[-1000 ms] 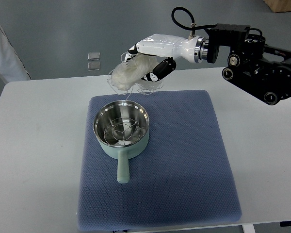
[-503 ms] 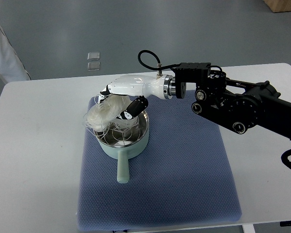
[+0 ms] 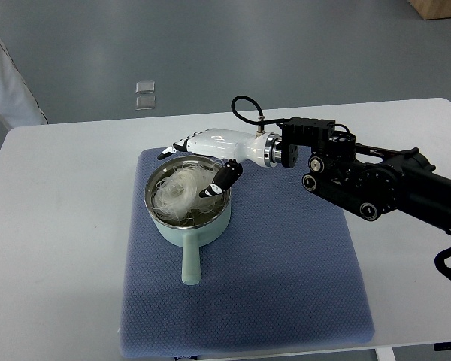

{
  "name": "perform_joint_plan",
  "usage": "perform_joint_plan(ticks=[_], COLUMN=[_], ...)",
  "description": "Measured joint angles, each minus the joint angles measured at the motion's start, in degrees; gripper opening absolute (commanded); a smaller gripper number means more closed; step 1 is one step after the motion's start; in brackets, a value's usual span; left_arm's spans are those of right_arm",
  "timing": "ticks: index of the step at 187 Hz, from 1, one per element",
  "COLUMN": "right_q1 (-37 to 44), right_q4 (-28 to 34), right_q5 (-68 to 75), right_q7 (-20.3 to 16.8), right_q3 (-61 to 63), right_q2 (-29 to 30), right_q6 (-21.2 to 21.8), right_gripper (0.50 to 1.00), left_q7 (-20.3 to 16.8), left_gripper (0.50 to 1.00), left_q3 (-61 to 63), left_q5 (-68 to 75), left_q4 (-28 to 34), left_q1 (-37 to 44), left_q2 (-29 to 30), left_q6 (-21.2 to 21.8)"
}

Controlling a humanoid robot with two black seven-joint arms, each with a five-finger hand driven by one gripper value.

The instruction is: Put vermicelli into pot with right hand

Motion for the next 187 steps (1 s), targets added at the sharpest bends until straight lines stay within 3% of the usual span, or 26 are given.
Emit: perform_joint_plan(ticks=[75,121,156,187], right_q1=[0.79,-1.51,-5.27,-8.74], right_q4=[2.03,0.69,-4.90,-9.01], right_q5=[7.78,27.97,45.67,63.08], right_q7=[0.62,0.09,-0.09,-0.60], right_q3=[5.94,16.30,17.93,17.47], right_q2=[-3.22,-4.79,-4.78,-4.08], right_q6=[1.33,4.41,2.42,-3.05], right_gripper=[0.921,0.921,0.921,0.921], left_q7=[0.00,0.00,0.00,0.00], left_gripper=[1.000,1.000,1.000,1.000], left_q3=[-0.02,-0.04,-0.06,-0.06], left_q5=[0.00,0.00,0.00,0.00], left_q4=[0.00,0.00,0.00,0.00], left_q1=[0.00,0.00,0.00,0.00], left_q2=[0.00,0.00,0.00,0.00], left_q6=[0.00,0.00,0.00,0.00])
